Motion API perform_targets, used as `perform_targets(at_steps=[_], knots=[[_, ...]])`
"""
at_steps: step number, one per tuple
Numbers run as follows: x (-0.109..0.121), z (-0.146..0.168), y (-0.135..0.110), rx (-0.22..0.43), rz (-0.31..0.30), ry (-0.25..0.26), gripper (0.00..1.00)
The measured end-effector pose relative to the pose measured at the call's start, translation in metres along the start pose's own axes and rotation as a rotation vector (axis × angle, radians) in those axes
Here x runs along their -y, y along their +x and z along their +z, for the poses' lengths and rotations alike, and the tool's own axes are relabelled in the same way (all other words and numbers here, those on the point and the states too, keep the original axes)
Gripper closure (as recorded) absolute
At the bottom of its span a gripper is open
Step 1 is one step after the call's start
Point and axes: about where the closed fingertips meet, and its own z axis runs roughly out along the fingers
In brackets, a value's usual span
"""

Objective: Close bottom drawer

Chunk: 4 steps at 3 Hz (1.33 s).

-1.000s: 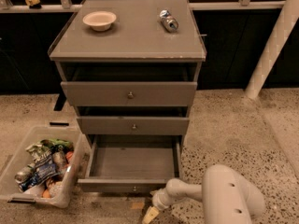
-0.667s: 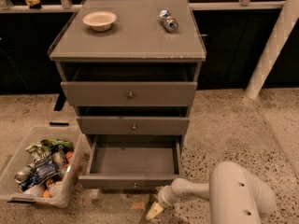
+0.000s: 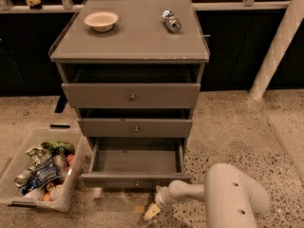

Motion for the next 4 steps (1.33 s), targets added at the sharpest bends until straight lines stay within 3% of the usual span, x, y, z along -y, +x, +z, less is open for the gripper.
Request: perform_targets(at_steps=[1,2,3,4], knots=[[0.01,0.063,-0.069,0.052,-0.037,-0.02,0.0],[0.01,0.063,-0.069,0.052,-0.037,-0.02,0.0],[0.024,0.05,-0.069,0.064,-0.022,0.046,0.0],[0.055,0.01,-0.083,0.122,-0.023,0.186,0.0]])
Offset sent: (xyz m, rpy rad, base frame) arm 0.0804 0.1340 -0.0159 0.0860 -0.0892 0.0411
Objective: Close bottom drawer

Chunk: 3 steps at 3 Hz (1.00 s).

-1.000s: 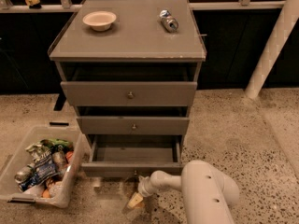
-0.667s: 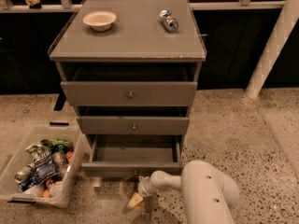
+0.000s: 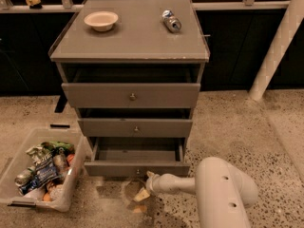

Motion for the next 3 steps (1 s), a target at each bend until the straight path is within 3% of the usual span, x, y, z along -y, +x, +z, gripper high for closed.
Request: perform_targets(at_steps=[1,2,3], knots=[[0.031,-0.031,-0.025,0.042,-0.025,0.126,0.0],[0.059,-0.04,-0.054,0.079,-0.049,0.209,0.0],[0.058,-0.04,-0.054,0.079,-0.049,0.208,0.0]])
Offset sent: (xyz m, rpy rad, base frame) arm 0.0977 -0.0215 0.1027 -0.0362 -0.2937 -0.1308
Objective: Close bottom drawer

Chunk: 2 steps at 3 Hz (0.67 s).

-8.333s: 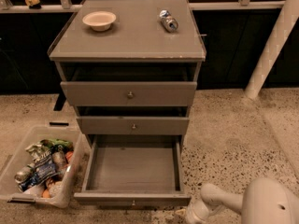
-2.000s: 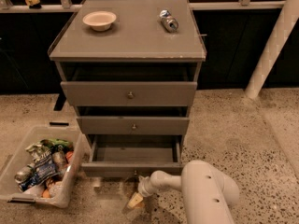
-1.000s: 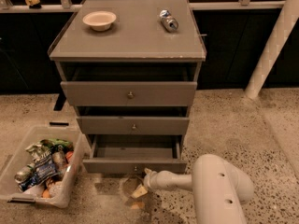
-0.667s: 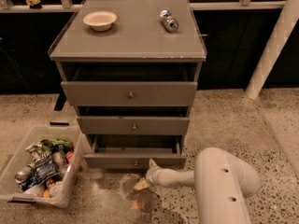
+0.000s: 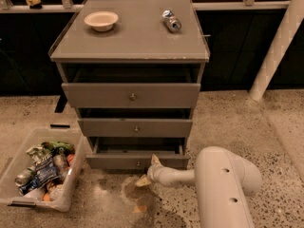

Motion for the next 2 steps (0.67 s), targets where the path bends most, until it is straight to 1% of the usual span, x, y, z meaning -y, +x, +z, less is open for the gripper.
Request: perform_targets(at_steps=[1,2], knots=[[-0.008,0.003,0.004,-0.043,0.017,-0.066,0.0],[-0.03,0.001,0.014,-0.079,0.017,-0.146,0.0]])
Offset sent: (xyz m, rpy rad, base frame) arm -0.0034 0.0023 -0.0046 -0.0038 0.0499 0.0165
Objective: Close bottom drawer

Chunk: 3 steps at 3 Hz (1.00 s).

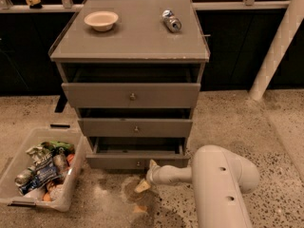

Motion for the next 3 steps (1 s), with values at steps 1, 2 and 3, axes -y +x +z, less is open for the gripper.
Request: perform_targets(at_steps=[1,2,3], knots=[[0.0,0.0,0.0,0.0,0.0,0.0,0.0],[0.008,0.0,0.003,-0.012,0.008,0.039,0.0],[0.034,0.01,0.015,-0.022,0.036,0.108,0.0]])
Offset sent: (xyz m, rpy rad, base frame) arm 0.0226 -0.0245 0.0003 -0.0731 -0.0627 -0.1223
